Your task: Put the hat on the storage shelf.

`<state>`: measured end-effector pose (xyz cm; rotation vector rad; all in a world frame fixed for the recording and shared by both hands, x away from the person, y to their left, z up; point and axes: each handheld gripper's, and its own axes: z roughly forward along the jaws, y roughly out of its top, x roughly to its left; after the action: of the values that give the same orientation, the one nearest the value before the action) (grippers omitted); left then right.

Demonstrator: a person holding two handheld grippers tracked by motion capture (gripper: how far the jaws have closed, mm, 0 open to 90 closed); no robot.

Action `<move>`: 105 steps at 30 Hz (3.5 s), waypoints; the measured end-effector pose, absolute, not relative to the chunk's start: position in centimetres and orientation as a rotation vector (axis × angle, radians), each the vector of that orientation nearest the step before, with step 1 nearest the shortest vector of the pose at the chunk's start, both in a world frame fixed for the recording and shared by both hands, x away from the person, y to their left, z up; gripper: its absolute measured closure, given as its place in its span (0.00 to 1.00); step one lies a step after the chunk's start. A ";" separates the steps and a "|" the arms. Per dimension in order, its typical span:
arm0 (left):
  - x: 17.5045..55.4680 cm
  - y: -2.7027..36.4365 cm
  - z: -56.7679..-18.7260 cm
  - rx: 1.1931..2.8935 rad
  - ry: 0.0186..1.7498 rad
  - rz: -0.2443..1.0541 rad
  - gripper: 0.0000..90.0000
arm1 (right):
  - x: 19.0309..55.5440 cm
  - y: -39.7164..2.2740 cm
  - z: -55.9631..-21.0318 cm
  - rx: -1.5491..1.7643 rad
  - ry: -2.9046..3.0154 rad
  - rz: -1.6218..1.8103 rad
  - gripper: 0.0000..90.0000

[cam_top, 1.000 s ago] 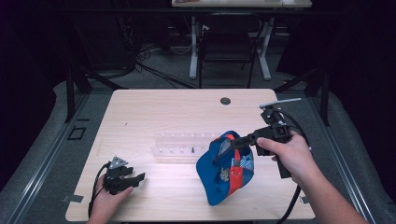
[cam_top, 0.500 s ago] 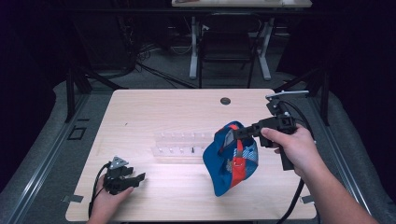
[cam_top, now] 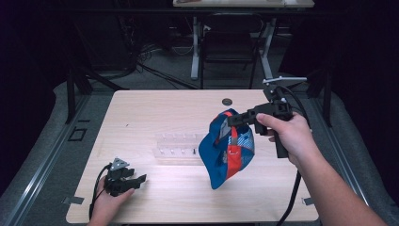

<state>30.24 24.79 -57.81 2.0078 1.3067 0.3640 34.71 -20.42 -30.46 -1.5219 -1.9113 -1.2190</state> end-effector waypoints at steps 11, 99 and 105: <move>30.3 24.9 -57.7 2.017 1.300 0.351 0.44 | 36.5 -18.4 -28.6 -1.540 -1.910 -1.243 0.87; 30.4 24.9 -57.6 2.027 1.294 0.342 0.44 | 42.2 -14.4 -32.2 -1.723 -1.785 -1.315 0.86; 30.4 24.8 -57.6 2.029 1.293 0.343 0.44 | 42.4 -14.0 -33.1 -1.719 -1.787 -1.291 0.86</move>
<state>30.39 24.84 -57.58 2.0288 1.2931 0.3428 42.38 -13.99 -33.08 -1.7194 -1.7870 -1.2906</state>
